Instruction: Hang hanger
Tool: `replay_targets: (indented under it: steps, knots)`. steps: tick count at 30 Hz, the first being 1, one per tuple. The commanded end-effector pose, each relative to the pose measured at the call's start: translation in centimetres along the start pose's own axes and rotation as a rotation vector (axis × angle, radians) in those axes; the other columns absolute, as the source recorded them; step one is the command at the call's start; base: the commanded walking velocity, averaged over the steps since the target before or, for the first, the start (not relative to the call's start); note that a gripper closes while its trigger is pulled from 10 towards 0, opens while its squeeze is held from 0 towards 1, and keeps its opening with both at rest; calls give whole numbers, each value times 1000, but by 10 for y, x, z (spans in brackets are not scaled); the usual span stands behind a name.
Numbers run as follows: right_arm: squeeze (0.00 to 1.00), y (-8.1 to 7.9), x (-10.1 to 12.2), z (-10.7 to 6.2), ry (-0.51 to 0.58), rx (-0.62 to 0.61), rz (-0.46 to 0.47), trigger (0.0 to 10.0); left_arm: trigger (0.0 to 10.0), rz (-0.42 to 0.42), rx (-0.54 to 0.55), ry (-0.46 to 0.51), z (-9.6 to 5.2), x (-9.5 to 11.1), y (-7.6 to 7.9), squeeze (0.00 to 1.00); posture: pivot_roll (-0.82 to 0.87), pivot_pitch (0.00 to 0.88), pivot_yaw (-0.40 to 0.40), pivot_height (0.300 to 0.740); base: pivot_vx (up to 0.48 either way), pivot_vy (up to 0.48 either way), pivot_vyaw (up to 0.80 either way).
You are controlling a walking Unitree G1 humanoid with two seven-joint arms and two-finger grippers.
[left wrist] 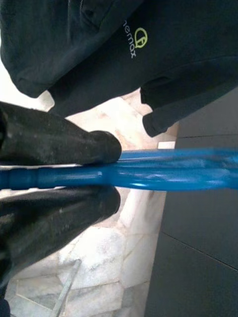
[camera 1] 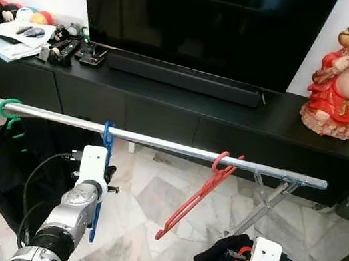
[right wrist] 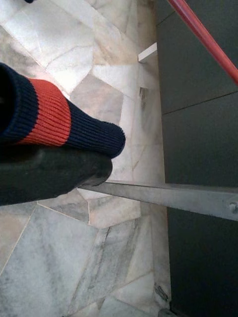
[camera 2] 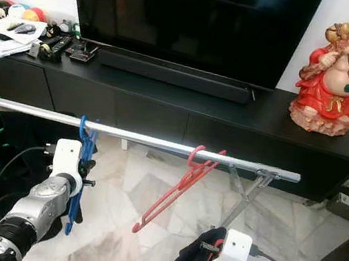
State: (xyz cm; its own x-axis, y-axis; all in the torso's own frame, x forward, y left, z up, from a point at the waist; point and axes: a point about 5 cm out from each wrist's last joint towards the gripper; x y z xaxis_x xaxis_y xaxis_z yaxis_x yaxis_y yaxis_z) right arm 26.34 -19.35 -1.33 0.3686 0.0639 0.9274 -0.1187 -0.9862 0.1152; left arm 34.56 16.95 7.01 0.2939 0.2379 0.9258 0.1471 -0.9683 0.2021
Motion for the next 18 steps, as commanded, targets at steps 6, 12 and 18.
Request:
replay_targets:
  steps: [6,12,18]
  knots:
    - [0,-1,4,2,11,4,-3,10000,0,23,8,26,1,5,0,0,83,25,7,740,0,0,0]
    - [0,-2,4,2,12,7,-4,10000,0,26,-7,61,1,9,0,0,86,26,6,740,0,0,0]
    - [0,-2,4,2,12,5,-2,10000,0,77,-44,94,-2,10,-2,0,85,24,5,740,0,0,0]
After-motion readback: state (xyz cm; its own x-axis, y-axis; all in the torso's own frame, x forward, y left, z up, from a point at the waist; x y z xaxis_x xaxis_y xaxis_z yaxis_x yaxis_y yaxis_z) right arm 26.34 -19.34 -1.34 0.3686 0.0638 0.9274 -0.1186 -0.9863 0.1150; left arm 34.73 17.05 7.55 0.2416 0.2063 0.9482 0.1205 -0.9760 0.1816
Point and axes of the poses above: a point about 5 cm out from each wrist's last joint towards the gripper, its own z axis pointing out of the wrist towards the gripper, its own x axis along the axis of the wrist's last joint, y = z × x, and after that the axes turned 9 degrees about -z, right-handed
